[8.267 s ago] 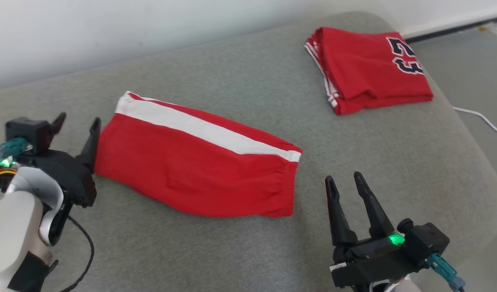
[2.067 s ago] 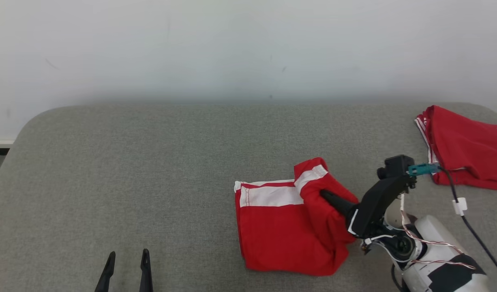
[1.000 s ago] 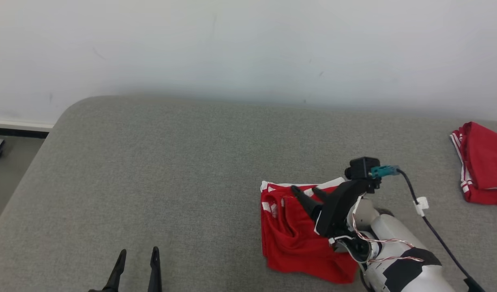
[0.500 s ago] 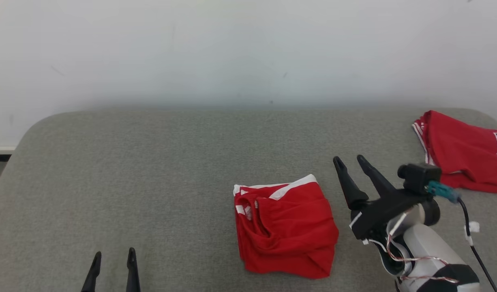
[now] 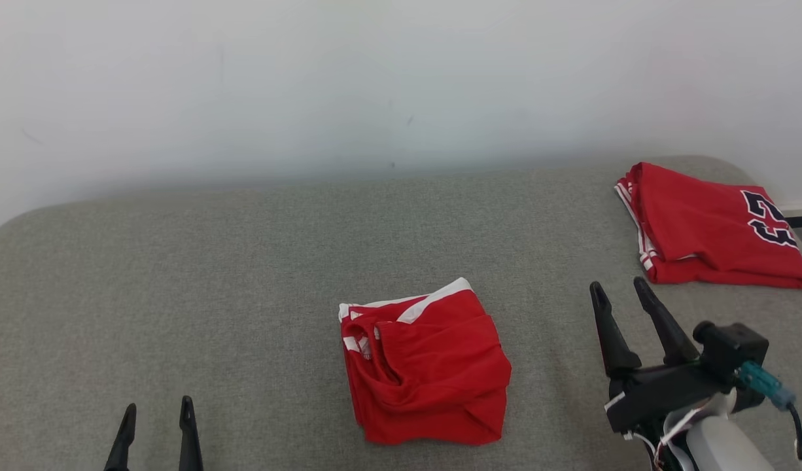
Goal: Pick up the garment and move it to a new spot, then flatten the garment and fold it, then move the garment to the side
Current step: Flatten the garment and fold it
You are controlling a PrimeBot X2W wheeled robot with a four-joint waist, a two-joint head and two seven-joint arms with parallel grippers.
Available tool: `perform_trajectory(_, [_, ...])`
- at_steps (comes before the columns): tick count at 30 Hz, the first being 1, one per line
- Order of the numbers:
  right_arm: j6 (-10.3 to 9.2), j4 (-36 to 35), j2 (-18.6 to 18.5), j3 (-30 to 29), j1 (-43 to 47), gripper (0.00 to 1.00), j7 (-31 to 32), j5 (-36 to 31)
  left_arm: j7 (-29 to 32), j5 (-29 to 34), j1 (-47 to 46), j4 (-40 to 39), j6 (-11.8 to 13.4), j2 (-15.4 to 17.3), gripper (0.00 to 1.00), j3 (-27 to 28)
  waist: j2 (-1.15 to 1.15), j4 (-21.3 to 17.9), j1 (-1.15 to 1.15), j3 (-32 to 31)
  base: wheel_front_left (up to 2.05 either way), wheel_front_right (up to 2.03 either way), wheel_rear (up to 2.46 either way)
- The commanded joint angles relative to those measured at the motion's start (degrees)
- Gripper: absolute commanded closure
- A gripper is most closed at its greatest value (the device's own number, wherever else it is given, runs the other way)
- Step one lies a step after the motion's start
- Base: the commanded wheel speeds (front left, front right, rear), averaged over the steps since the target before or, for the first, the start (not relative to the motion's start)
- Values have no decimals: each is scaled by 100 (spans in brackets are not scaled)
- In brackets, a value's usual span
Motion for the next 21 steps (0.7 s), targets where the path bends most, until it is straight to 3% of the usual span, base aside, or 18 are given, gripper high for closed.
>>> perform_trajectory(1, [-15,-100,76,-96,157,0,-44,-141,-16,37,-25,-28,4,-7,0,35,0,-28,0,-5,0,0,0])
perform_trajectory(11, [-15,-1088,776,-894,1096,0,-48,-1004,-16,117,143,-80,-5,-8,0,75,0,-32,0,-74,0,0,0])
perform_trajectory(21, [-15,-1306,1109,-1090,1616,0,-48,-1306,-16,152,273,-98,-46,-8,0,74,0,59,0,-133,0,0,0])
